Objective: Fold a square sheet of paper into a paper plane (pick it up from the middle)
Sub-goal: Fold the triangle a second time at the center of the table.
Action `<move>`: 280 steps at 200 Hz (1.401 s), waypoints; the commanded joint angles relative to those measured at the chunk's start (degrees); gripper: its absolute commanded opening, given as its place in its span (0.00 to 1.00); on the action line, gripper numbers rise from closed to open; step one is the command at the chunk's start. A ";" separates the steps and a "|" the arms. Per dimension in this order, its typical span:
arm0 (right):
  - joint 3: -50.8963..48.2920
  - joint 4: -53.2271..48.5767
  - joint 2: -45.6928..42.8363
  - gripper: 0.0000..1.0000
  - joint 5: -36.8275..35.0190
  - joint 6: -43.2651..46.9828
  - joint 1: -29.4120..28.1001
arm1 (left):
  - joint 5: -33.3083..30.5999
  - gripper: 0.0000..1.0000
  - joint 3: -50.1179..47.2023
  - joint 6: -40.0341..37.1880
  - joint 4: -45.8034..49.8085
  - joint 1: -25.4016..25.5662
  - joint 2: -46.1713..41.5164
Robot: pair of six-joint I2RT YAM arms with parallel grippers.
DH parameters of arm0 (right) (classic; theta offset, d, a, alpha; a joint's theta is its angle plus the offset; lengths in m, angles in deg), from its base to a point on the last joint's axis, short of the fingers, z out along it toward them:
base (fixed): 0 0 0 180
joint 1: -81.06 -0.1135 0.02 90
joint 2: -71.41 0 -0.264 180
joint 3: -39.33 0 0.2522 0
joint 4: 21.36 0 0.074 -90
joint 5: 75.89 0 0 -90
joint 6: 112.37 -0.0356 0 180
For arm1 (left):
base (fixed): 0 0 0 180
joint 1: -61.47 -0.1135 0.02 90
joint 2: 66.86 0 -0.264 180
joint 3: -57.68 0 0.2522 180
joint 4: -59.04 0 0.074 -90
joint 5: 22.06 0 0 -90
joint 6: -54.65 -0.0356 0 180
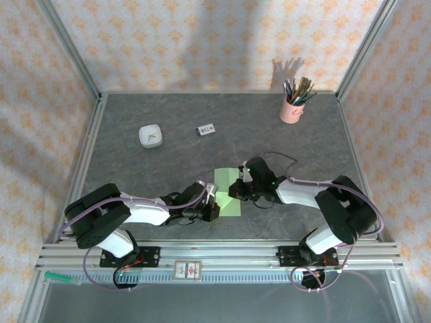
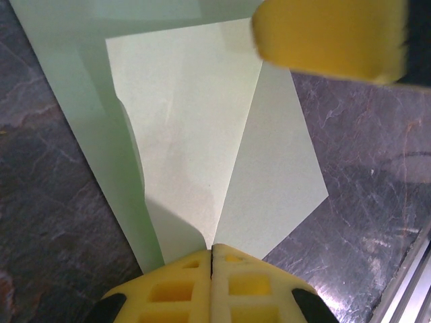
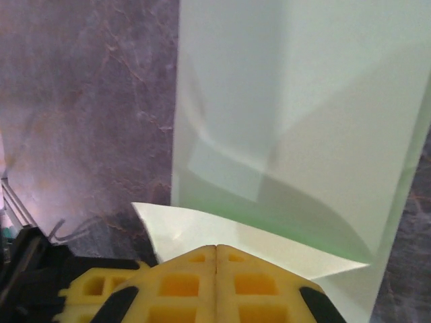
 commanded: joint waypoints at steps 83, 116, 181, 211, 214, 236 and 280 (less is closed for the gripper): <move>-1.28 -4.15 7.23 0.00 -8.05 0.96 0.41 | -2.38 0.00 -3.88 1.33 11.78 -0.40 -3.46; -1.41 -5.49 7.89 0.00 -9.24 2.48 0.40 | -2.51 0.00 -5.82 2.47 12.39 -0.42 -6.10; 2.61 -8.52 7.99 0.00 -5.59 15.89 0.32 | -2.72 0.04 -5.92 3.51 10.85 -2.20 -18.11; 7.33 -11.32 7.56 0.01 -4.03 19.19 0.33 | -3.21 0.14 -4.64 5.48 7.57 -5.93 -18.83; 7.54 -11.26 7.22 0.01 -3.83 18.99 0.38 | -3.05 0.14 -4.38 5.63 7.57 -6.53 -18.48; 8.25 -10.46 3.60 0.04 -3.31 15.68 0.39 | -2.59 0.18 -1.43 4.96 9.23 -8.99 -15.36; 6.63 -14.63 -5.53 0.14 -13.79 8.71 0.28 | -2.29 0.23 2.93 5.02 6.94 -9.20 -9.45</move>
